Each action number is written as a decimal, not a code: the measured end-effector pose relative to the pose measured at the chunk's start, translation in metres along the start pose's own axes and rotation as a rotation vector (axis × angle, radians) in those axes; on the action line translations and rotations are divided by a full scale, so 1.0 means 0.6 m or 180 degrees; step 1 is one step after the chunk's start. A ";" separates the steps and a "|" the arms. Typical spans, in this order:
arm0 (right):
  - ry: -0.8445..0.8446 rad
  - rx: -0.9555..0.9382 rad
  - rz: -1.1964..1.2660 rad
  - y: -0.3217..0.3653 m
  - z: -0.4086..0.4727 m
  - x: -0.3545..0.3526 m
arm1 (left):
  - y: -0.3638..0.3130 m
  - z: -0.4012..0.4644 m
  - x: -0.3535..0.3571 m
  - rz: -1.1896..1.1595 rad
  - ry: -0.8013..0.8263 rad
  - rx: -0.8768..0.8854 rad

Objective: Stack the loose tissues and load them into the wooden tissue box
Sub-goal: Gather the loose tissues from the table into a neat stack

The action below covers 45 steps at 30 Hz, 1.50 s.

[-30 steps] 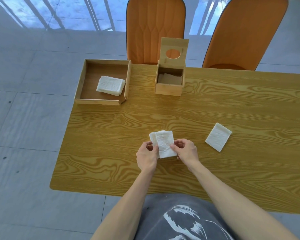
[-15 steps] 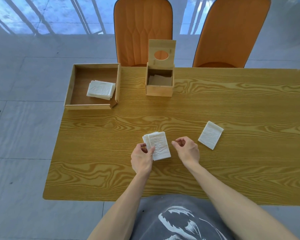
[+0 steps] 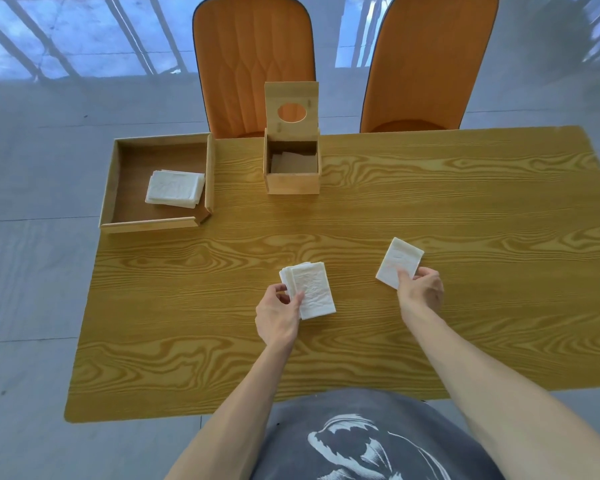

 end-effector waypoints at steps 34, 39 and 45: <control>0.1333 -0.0382 0.1839 0.036 -0.029 0.060 | -0.005 0.002 0.006 0.0012 0.0114 0.0096; 0.2187 -0.0546 0.1864 0.045 -0.062 0.091 | -0.004 0.003 0.005 -0.0009 0.0144 0.0098; 0.2909 -0.0787 0.1380 0.062 -0.114 0.136 | -0.007 0.000 0.003 0.0008 0.0176 0.0081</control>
Point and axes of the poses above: each hand's wrist, its own z-axis towards the middle knuckle, its own x-axis out of the palm, y = z × x, the point moved 8 cm from there along z, towards the middle knuckle, and after that the axes turned 8 degrees about y, right-handed, at the moved point
